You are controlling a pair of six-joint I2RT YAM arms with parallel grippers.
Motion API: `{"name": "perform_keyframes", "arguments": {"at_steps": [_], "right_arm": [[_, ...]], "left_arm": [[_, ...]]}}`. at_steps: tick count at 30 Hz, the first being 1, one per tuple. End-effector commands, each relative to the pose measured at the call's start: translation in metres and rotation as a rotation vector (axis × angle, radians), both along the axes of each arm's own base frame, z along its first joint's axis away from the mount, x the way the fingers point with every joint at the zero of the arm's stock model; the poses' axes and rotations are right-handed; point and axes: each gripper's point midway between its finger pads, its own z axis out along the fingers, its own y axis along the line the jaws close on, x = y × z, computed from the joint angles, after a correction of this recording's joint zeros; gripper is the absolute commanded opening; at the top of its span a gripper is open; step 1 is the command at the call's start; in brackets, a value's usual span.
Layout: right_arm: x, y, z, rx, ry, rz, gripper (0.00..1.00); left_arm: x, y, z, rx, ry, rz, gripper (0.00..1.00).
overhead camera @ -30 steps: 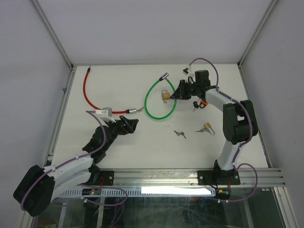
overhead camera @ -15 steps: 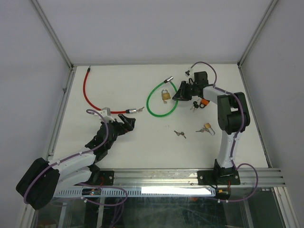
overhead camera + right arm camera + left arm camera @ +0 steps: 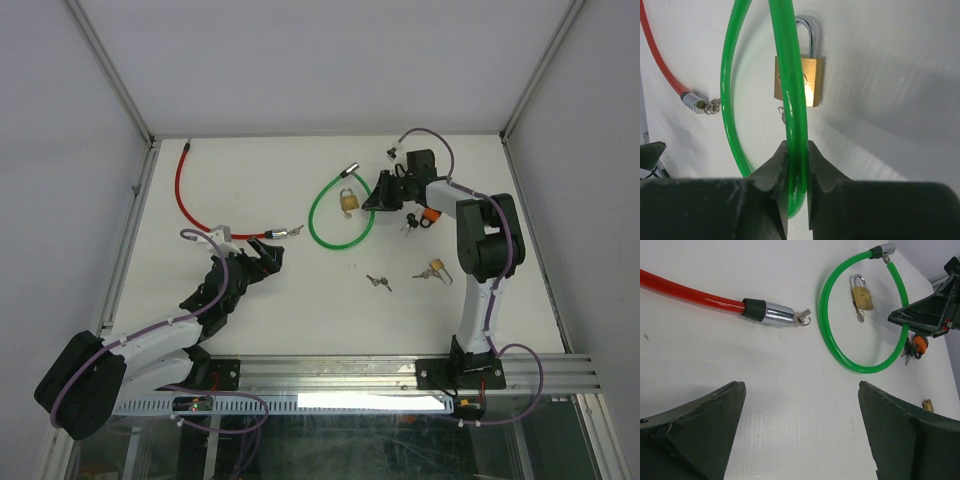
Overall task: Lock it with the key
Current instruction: Place the lock at the center of the board.
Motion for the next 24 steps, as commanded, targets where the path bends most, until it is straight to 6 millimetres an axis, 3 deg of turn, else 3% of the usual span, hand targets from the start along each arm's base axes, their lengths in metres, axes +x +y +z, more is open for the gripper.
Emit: {"name": "perform_keyframes", "arguments": {"at_steps": [1,7,15,24], "right_arm": [[0.037,0.022,0.069,-0.011,-0.311,0.094,0.02],[0.050,0.055,0.083,-0.080,-0.377,0.228,0.06],[0.053,0.090,0.064,-0.149,-0.369,0.289,0.11],[0.089,0.110,0.048,-0.208,-0.381,0.259,0.18]], "left_arm": [[0.012,0.002,0.024,-0.029,-0.054,0.042,0.99],[0.011,0.011,0.021,-0.005,-0.043,0.082,0.99],[0.012,0.018,0.019,0.011,-0.033,0.116,0.99],[0.011,0.022,0.012,0.012,-0.010,0.138,0.95]]}}
